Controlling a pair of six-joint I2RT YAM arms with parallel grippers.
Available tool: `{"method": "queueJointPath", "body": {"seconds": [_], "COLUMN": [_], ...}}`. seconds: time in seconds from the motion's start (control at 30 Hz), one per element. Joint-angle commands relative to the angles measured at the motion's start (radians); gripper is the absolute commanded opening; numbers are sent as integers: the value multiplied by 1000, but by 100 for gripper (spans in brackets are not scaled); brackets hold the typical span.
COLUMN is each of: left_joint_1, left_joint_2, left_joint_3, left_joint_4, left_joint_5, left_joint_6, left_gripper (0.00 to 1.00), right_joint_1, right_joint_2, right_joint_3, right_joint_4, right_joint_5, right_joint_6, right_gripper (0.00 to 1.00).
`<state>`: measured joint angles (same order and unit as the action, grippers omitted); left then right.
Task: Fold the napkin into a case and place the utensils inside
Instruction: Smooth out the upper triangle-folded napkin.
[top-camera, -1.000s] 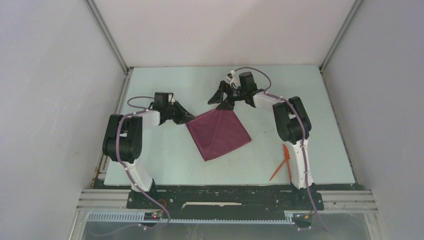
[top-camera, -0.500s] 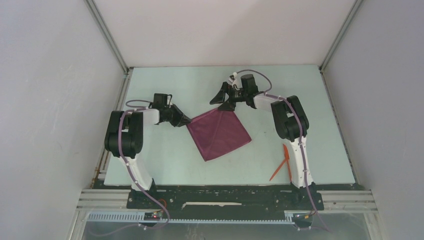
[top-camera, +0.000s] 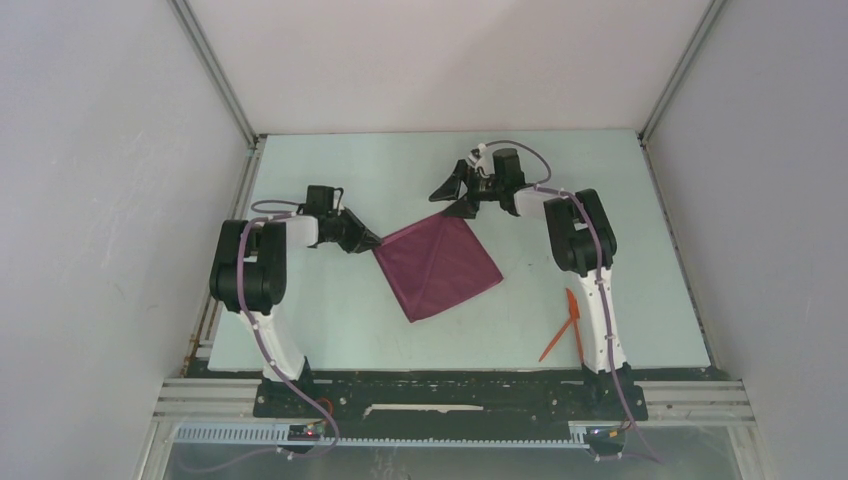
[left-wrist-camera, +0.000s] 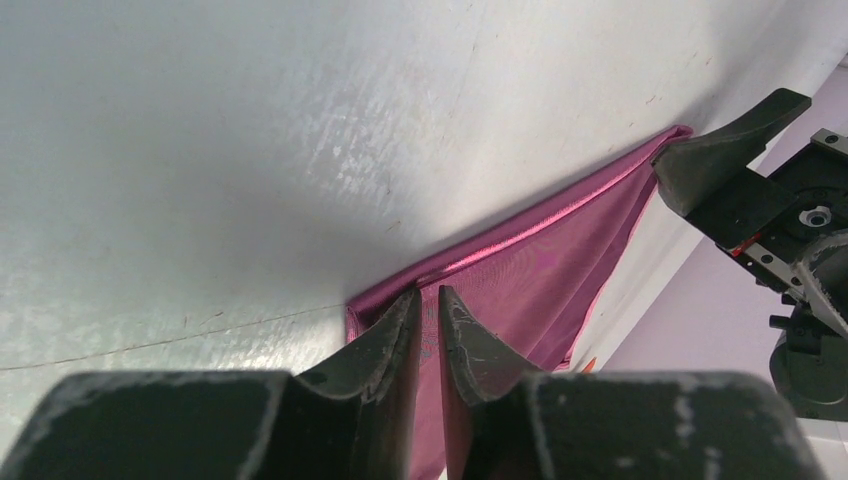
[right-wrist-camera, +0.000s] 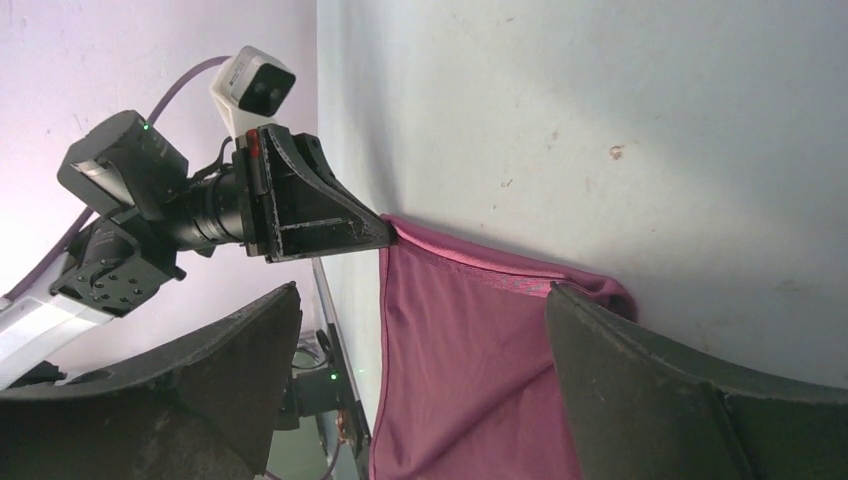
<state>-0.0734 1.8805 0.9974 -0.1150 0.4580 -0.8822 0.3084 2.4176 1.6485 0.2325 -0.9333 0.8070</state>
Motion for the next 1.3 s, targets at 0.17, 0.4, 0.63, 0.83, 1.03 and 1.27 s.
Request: {"method": "queueJointPath", "body": {"seconds": [0.17,0.4,0.63,0.83,1.03,1.27], "left_joint_1": [15,-4,-35,-50,-46,-31], "left_joint_2": [47,-67,-211,-164,-30,18], "left_joint_3": [29,105,36,-19,23,26], "left_joint_4": [-45,-68,-53,-3,-29,-37], "left_joint_5": [-51,15,48,108,100,73], "left_joint_6": [42,123,127,101,113,106], "left_gripper": [24,51,71,69,62,59], "right_joint_1": [-80,-19,216,354,372,403], "right_joint_2": [-72,-417,-628,-581,-492,-424], "right_joint_3": [94,-114,-476,-574,-642,-653], "right_joint_4": [-142,-423,-231,90,289,374], "right_joint_5": [24,157,184,119,71,29], "right_joint_6": [-84,-292,-187,15,108,154], "right_gripper": [100,100,100,100,100,100]}}
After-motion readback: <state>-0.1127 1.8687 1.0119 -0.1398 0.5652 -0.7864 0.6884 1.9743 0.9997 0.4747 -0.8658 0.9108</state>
